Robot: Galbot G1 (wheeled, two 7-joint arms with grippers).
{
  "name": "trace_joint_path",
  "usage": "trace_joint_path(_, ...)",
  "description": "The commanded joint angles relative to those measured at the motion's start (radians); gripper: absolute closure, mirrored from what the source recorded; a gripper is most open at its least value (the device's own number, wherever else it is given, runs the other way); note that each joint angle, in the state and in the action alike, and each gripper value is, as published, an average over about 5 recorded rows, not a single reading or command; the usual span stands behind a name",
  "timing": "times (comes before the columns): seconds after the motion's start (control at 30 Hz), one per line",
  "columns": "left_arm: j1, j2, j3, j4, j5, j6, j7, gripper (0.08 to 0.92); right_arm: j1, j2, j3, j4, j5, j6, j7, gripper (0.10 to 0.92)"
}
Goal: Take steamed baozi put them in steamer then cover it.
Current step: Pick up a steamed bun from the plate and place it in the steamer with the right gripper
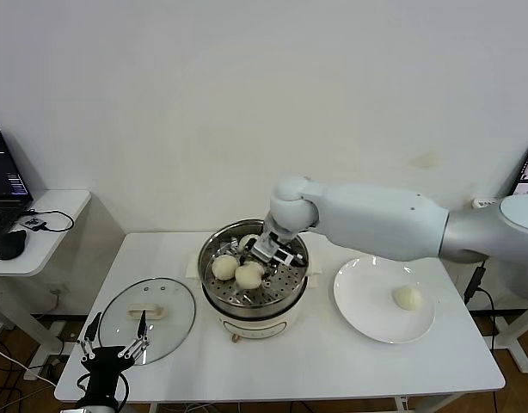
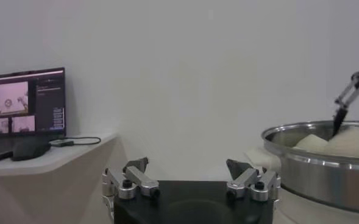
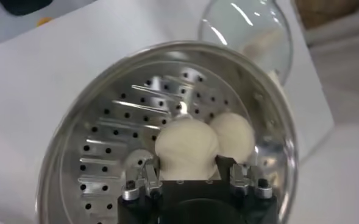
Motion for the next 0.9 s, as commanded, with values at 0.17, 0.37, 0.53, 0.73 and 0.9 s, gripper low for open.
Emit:
trace_joint_path(0.17,0.0,-0.003,0.003,-0.001,0.0,-0.001,-0.001,0.177,-0.001,0.006,-0.026,0.016,-0.064,0.144,0.006,0.431)
trace_joint_path(0.37,0.002,-0.005,0.004,0.0,0.0,-0.004,-0.002,0.177,-0.002,-0.006,-0.031,0.03,-0.063,0.155,0.004,0.431)
trace_joint_path(0.53,0.001,-0.005,0.006,0.0,0.001,-0.005,-0.002,0.177,0.0,-0.014,-0.035,0.043,-0.058,0.152,-0.002,0.378)
trace_joint_path(0.73,0.0,-0.003,0.004,-0.002,0.0,-0.004,-0.002,0.177,0.01,-0.031,-0.021,0.041,-0.06,0.152,0.006,0.231)
trace_joint_path(0.9,-0.005,0.003,0.001,-0.002,-0.001,-0.004,-0.002,0.177,0.037,-0.076,0.031,0.041,-0.058,0.131,0.008,0.204)
